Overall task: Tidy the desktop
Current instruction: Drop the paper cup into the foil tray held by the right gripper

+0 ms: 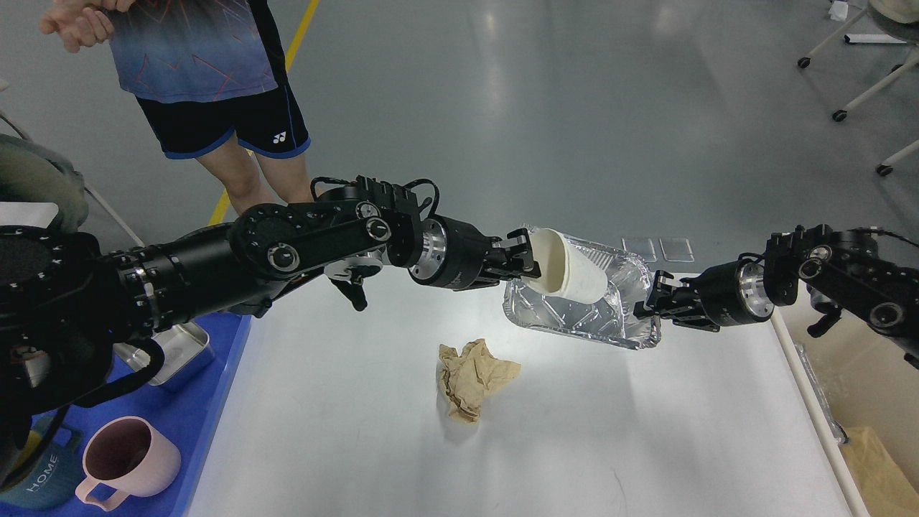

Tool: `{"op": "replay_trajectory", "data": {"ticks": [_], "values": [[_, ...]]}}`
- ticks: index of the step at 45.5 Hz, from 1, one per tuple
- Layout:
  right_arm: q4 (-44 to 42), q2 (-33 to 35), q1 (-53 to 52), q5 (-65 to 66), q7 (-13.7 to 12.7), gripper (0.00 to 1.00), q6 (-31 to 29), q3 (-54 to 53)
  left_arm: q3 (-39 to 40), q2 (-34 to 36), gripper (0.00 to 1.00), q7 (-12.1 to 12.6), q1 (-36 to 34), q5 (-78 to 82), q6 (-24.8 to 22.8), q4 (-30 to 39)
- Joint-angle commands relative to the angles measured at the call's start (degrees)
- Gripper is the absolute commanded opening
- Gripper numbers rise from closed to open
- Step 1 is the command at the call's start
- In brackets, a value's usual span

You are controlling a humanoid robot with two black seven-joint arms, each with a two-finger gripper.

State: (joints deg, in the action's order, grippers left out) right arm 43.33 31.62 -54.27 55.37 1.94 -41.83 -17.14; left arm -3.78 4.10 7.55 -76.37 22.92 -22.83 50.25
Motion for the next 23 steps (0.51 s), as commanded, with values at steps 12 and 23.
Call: {"op": "replay_trajectory", "data": {"ticks": [12,23], "values": [[0.0,0.0,0.3,0.0,0.0,0.0,0.1,0.0,0.9,-2.1,0.76,0.0,0.5,-0.6,2.1,-1.6],[0.0,0.0,0.3,0.0,0.0,0.0,0.1,0.0,3.7,-0.7,0.97,0.7,-0.1,-0.9,1.2,-0.2]]}}
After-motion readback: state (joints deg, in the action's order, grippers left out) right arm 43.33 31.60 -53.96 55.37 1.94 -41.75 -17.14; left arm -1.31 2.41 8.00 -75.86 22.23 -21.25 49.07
